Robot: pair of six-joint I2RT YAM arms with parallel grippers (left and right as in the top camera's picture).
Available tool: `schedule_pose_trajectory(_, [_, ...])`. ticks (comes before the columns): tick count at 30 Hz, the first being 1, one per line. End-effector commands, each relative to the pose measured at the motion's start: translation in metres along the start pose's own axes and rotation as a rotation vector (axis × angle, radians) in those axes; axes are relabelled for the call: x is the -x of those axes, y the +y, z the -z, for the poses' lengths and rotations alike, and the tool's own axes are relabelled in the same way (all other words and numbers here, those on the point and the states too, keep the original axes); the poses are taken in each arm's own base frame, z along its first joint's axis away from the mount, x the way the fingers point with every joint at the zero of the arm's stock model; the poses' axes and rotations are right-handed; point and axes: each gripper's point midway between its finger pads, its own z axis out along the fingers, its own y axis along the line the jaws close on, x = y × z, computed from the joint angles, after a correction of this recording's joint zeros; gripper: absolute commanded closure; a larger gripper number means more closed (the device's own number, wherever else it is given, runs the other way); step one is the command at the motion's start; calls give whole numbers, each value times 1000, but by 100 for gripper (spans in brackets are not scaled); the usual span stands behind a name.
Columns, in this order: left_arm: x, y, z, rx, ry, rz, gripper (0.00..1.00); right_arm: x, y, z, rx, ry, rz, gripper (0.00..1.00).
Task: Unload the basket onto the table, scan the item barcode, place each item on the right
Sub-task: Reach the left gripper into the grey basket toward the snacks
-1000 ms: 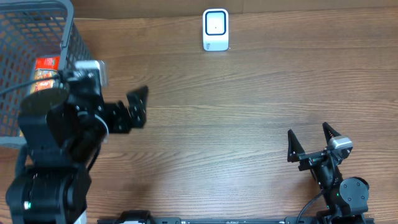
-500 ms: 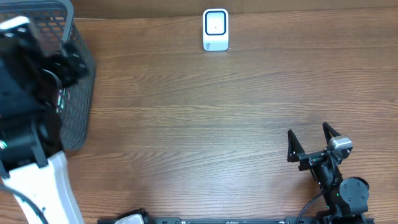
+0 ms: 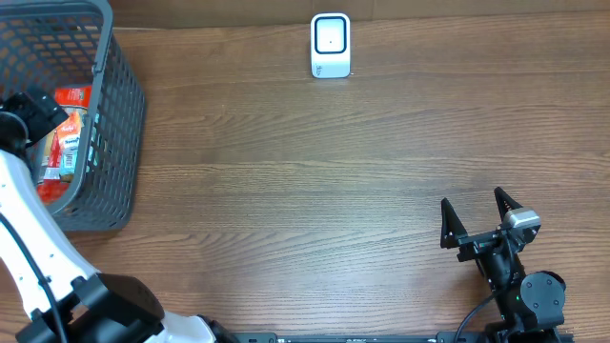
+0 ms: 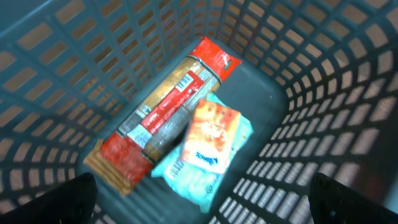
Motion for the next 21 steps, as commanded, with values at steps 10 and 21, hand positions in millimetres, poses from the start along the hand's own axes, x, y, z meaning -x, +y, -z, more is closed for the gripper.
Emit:
schedule_pose_trajectory(10, [-26,-6,-62,-141,133,-199,0,-2,-1,0,-1,-1,-3,0])
schedule_pose_trajectory(21, [-69,1,-119,-158,298,-201,0,-2,-1,0,-1,-1,-3,0])
